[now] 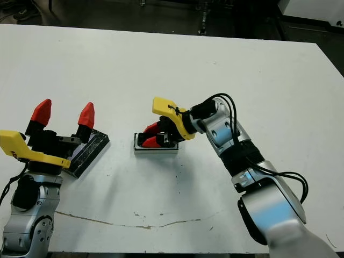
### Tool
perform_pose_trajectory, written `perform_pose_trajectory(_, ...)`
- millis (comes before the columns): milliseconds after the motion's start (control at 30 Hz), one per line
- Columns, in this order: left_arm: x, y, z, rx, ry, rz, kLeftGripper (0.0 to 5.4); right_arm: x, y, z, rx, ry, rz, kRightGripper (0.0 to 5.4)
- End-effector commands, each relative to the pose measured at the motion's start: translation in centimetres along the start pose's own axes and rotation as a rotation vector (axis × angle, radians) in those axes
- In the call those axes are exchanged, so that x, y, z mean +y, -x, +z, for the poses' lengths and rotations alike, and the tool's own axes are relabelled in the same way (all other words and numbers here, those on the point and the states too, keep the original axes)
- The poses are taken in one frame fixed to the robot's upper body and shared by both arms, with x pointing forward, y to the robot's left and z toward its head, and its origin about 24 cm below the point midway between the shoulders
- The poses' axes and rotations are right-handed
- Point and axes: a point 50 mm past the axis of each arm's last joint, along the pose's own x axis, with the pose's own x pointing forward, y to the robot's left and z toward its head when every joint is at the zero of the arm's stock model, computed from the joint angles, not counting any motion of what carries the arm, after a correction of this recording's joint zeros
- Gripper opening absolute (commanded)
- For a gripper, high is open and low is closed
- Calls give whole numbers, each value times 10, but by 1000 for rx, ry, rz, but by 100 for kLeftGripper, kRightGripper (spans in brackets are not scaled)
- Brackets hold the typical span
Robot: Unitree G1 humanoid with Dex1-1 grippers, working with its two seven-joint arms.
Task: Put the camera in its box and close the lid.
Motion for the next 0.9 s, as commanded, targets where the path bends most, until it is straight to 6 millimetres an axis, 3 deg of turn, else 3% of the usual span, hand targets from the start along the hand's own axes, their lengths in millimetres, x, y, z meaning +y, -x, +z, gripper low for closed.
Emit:
perform_pose_trajectory(33,0,3,-2,12,-9,5,540,4,5,-25,63,-80,-20,168)
perform_pose_trajectory(200,1,3,-1,8,3,-2,540,3,7,-23,137,-48,-28,168)
perform_pose_trajectory(467,1,3,-2,7,-4,1,540,1,9,-21,108,55,45,293)
perform_pose_trajectory(900,1,3,-2,6,-1,0,540,-3,15,-18,109,22,80,504)
